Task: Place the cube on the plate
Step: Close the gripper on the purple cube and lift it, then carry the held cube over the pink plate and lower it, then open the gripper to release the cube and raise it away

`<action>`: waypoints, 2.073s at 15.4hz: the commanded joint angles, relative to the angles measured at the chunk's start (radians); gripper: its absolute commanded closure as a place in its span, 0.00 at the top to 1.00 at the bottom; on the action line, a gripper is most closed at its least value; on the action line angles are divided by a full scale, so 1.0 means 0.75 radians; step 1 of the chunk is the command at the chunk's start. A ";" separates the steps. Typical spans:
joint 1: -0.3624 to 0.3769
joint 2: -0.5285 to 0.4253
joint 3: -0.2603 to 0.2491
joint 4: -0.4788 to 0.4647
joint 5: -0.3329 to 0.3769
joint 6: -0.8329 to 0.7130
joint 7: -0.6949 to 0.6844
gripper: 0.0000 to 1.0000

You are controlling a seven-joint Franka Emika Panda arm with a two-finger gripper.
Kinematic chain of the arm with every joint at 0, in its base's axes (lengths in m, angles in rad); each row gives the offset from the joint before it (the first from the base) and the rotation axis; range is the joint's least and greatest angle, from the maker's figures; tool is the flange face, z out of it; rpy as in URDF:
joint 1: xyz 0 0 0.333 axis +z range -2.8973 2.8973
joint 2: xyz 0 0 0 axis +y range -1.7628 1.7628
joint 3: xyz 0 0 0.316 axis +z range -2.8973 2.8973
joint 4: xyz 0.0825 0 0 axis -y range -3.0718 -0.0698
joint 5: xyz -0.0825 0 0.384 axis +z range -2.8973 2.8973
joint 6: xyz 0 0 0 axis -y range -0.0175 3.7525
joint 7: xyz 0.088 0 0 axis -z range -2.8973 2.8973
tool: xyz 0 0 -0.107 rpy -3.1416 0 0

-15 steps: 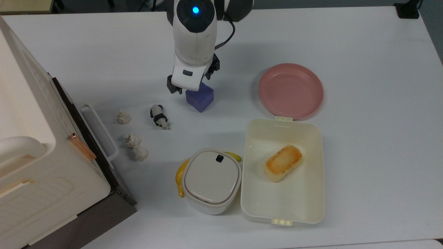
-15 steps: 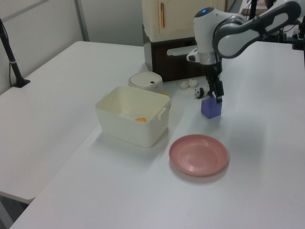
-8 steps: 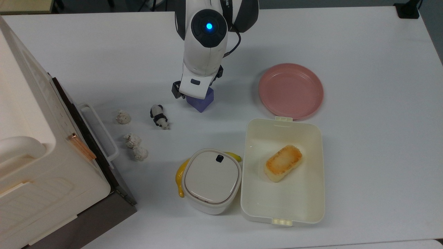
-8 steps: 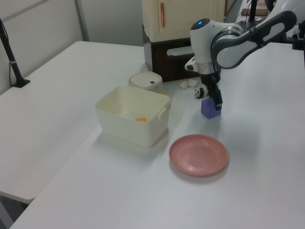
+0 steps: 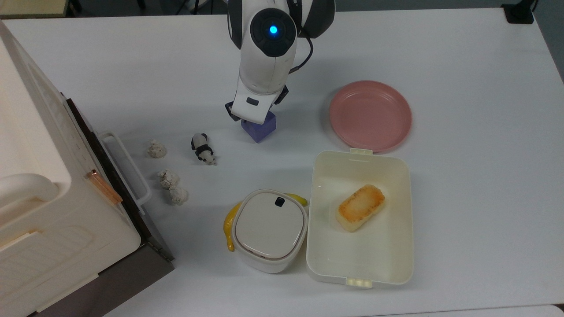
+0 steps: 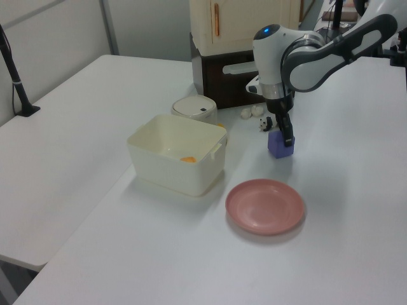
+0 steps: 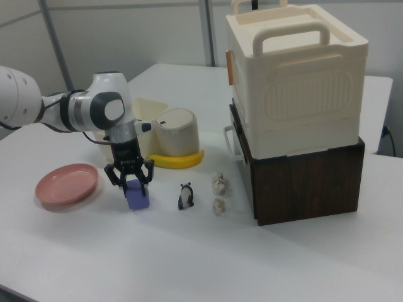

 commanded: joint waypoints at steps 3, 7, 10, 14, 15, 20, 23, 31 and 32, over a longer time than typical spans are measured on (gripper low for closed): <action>-0.095 -0.113 0.124 -0.002 0.036 -0.138 0.069 0.24; -0.090 -0.127 0.163 0.053 0.059 -0.189 0.187 0.25; -0.021 -0.129 0.223 0.088 0.057 -0.169 0.367 0.33; 0.121 -0.074 0.223 0.088 0.049 -0.107 0.567 0.43; 0.153 -0.044 0.223 0.090 0.049 -0.097 0.622 0.46; 0.258 0.041 0.231 0.112 0.002 0.024 0.946 1.00; 0.272 -0.047 0.247 0.169 -0.003 -0.023 1.099 1.00; 0.109 -0.364 0.257 0.219 -0.003 -0.637 1.051 1.00; 0.040 -0.385 0.255 0.213 -0.003 -0.635 0.970 1.00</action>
